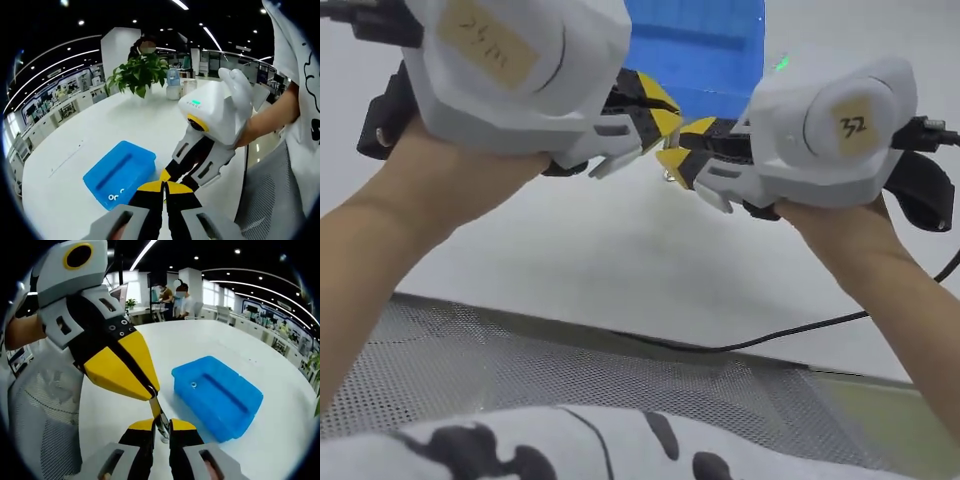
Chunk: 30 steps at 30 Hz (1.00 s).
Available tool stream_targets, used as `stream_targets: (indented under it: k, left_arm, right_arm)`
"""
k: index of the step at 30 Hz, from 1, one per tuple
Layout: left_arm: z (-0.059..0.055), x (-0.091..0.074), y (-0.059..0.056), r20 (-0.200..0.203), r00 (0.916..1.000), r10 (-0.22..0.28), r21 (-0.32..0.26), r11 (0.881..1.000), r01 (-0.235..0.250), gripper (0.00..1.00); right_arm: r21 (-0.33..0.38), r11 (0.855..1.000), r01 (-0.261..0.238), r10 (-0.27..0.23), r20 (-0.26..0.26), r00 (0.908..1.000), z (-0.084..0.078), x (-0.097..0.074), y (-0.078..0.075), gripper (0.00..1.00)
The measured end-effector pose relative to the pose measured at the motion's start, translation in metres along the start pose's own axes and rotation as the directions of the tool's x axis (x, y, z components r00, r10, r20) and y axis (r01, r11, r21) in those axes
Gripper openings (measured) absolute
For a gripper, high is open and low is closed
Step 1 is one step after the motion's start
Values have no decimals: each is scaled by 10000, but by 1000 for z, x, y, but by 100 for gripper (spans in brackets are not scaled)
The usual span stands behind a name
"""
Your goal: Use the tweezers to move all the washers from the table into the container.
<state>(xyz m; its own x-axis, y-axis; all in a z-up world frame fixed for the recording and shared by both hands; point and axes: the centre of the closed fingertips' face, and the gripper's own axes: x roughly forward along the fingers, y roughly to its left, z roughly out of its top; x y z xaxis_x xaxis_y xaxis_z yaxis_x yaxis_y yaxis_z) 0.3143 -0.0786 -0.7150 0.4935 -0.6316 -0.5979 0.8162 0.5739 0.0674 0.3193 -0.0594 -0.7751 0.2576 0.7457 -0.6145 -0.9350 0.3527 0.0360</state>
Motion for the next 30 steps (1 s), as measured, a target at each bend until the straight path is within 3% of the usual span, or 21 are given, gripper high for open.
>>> stream_targets:
  k: [8, 20, 23, 30]
  left_arm:
    - [2, 1, 1, 94, 9999, -89, -105, 9999, 90, 0]
    - [4, 0, -8, -238, 9992, -316, 353, 9988, 324, 0]
    - [8, -6, -7, -122, 9995, -282, 304, 9991, 285, 0]
    - [31, -19, 5, 270, 9996, -8, 619, 9981, -9, 0]
  right_arm:
    - [-87, 9999, -66, 66, 27, 10000, -1, -1, -1, 6]
    - [-760, 9971, 23, -44, -282, 9996, 0, -3, 3, 5]
    - [-741, 9973, 12, -27, -194, 9998, 5, -6, 1, 5]
    - [-838, 9963, 209, -180, 353, 9992, 32, -17, -2, 4]
